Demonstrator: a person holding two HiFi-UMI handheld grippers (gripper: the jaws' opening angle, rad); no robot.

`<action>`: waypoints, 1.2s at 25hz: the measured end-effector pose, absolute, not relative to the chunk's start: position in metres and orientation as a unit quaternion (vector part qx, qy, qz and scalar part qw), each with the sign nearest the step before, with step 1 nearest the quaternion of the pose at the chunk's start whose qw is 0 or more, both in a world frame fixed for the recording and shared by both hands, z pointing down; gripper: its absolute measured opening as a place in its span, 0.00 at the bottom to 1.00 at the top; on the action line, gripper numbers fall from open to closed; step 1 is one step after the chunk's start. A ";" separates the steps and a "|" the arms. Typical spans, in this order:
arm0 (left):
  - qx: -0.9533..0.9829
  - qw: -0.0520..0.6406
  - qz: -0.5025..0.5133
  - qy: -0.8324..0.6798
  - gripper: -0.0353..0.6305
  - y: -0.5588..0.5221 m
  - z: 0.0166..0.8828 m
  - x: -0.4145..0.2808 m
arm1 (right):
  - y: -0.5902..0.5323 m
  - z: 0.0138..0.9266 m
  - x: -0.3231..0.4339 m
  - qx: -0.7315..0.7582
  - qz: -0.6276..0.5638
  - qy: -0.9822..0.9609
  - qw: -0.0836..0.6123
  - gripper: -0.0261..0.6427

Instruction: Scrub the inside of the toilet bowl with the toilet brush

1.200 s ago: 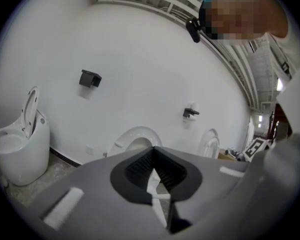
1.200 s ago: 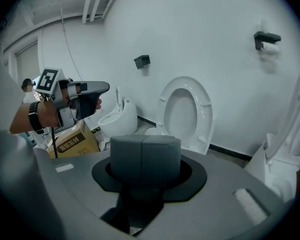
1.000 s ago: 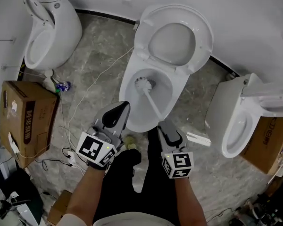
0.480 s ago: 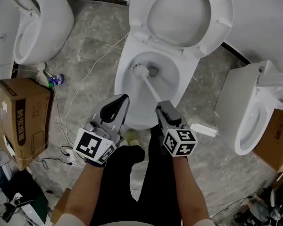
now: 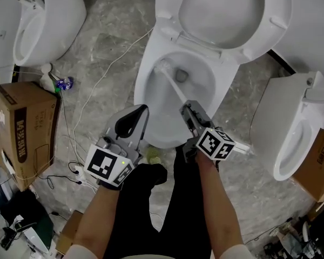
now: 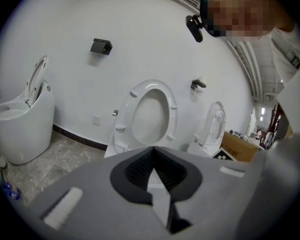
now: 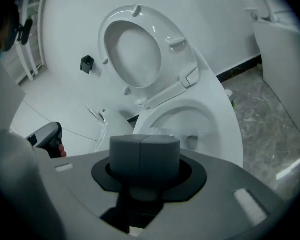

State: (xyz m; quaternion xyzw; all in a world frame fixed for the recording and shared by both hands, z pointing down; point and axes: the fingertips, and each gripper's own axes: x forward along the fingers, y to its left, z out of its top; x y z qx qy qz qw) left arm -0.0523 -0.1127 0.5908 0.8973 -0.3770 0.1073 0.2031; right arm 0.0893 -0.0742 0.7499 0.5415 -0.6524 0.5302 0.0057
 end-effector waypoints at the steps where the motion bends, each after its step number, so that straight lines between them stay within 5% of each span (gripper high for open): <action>1: 0.896 0.205 0.107 -0.380 0.06 -0.114 0.592 -0.055 | -0.074 0.753 0.089 0.536 0.536 -0.652 0.001 0.29; 30: 0.885 0.236 0.117 -0.384 0.06 -0.083 0.570 -0.049 | 0.029 0.730 0.074 0.362 0.591 -0.693 0.197 0.29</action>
